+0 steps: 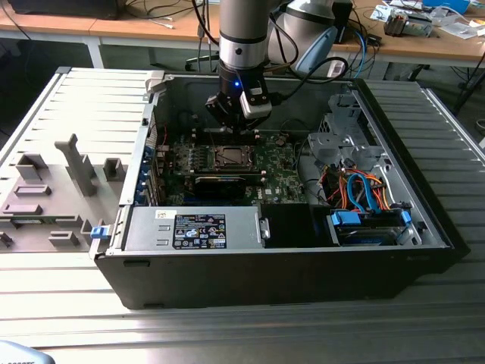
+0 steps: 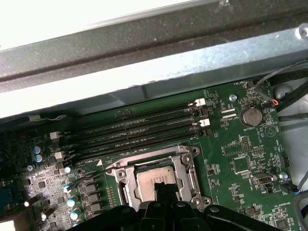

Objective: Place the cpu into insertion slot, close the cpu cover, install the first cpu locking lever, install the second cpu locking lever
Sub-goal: 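Install the first cpu locking lever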

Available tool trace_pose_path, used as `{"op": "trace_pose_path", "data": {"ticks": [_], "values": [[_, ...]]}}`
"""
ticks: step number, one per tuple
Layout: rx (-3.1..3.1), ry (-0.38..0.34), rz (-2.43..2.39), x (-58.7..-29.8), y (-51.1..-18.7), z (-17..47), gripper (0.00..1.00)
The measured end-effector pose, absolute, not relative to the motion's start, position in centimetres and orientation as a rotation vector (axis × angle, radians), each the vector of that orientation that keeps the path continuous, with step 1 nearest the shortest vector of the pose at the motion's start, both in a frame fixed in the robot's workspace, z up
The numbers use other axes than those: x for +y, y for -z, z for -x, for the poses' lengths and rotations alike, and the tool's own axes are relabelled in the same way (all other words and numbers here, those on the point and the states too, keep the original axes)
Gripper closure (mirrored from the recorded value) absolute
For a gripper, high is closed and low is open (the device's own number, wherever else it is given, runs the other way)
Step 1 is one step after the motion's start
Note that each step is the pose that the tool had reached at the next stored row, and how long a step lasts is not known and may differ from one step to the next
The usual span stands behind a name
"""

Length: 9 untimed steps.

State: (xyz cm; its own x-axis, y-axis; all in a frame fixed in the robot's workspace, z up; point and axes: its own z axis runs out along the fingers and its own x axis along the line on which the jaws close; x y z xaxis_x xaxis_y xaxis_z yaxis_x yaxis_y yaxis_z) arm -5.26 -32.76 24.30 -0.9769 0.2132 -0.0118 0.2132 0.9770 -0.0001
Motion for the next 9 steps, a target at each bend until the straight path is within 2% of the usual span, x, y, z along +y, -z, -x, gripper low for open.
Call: {"op": "trace_pose_path", "data": {"ticks": [9], "values": [[3.113, 0.002, -0.328, -32.76, -24.29, 5.28, 0.89]]}}
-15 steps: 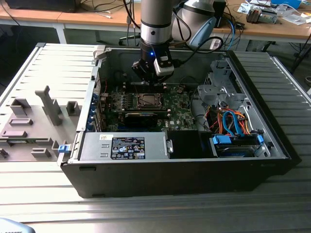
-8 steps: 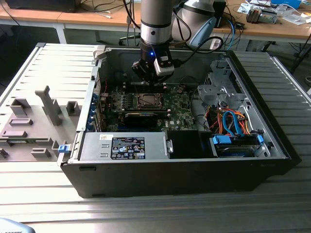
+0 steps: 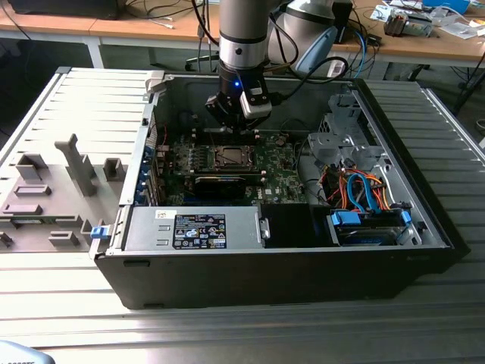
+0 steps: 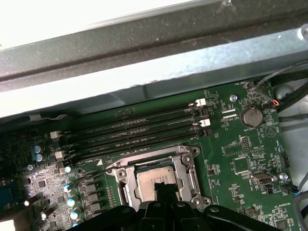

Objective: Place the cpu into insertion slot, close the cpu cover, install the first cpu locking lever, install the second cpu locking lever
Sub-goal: 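Install the first cpu locking lever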

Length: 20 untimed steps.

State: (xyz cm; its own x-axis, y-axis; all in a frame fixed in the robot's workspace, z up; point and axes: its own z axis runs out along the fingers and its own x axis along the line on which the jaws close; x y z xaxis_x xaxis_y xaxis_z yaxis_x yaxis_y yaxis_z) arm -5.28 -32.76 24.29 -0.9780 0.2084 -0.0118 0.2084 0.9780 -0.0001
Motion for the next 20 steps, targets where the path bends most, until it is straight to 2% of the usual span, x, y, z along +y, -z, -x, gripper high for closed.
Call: {"op": "trace_pose_path", "data": {"ticks": [20], "values": [[3.12, 0.002, -0.245, -32.8, -24.3, 6.4, 0.89]]}}
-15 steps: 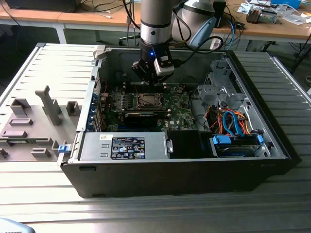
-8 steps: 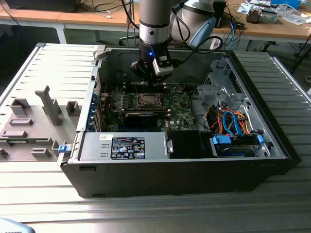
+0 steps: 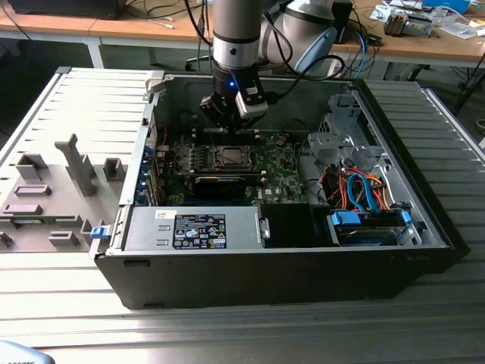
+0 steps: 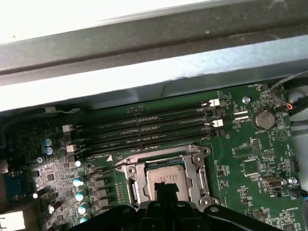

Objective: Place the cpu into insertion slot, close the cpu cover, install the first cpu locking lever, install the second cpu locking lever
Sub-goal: 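Install the first cpu locking lever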

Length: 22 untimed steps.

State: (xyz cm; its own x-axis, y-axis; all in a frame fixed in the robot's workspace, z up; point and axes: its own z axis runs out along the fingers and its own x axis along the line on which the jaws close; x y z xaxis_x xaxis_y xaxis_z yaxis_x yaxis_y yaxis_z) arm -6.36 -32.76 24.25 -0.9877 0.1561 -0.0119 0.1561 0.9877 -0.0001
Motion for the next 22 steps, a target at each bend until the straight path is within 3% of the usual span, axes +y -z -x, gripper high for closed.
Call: {"op": "trace_pose_path", "data": {"ticks": [22], "values": [[3.13, 0.0, -0.02, -32.76, -24.15, 7.36, 0.89]]}}
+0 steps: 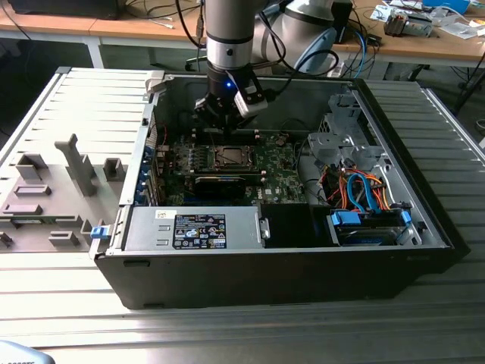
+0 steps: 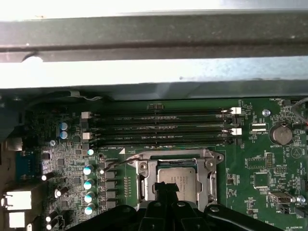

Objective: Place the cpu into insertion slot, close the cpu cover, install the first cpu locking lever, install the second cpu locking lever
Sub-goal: 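Install the first cpu locking lever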

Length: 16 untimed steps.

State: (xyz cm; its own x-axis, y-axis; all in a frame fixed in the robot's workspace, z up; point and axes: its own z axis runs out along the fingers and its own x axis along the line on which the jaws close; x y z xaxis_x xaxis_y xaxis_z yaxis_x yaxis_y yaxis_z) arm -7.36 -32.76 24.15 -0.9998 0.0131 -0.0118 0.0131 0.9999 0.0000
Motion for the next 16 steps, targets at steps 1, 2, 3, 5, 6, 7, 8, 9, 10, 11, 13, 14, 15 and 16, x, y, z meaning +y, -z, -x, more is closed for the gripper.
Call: {"op": "trace_pose_path", "data": {"ticks": [1, 2, 3, 5, 6, 7, 8, 9, 10, 11, 13, 14, 15, 16], "values": [[3.13, 0.0, -0.005, -32.76, -24.15, 7.4, 0.89], [3.13, 0.0, 0.002, -32.76, -24.14, 7.41, 0.89], [3.13, 0.0, 0.01, -32.76, -24.14, 7.43, 0.89], [3.13, 0.0, 0.029, -32.76, -24.13, 7.48, 0.89], [3.13, 0.0, 0.041, -32.76, -24.13, 7.52, 0.89], [3.129, 0.0, 0.057, -32.76, -24.12, 7.56, 0.89], [3.129, -0.001, 0.07, -32.76, -24.12, 7.6, 0.89], [3.129, -0.001, 0.078, -32.76, -24.12, 7.62, 0.89], [3.129, -0.001, 0.086, -32.76, -24.12, 7.64, 0.89], [3.128, -0.001, 0.098, -32.76, -24.12, 7.68, 0.89], [3.127, -0.001, 0.121, -32.76, -24.12, 7.76, 0.89], [3.127, -0.001, 0.13, -32.76, -24.12, 7.8, 0.89], [3.127, -0.001, 0.142, -32.76, -24.12, 7.85, 0.89], [3.126, -0.001, 0.151, -32.76, -24.11, 7.89, 0.89]]}}
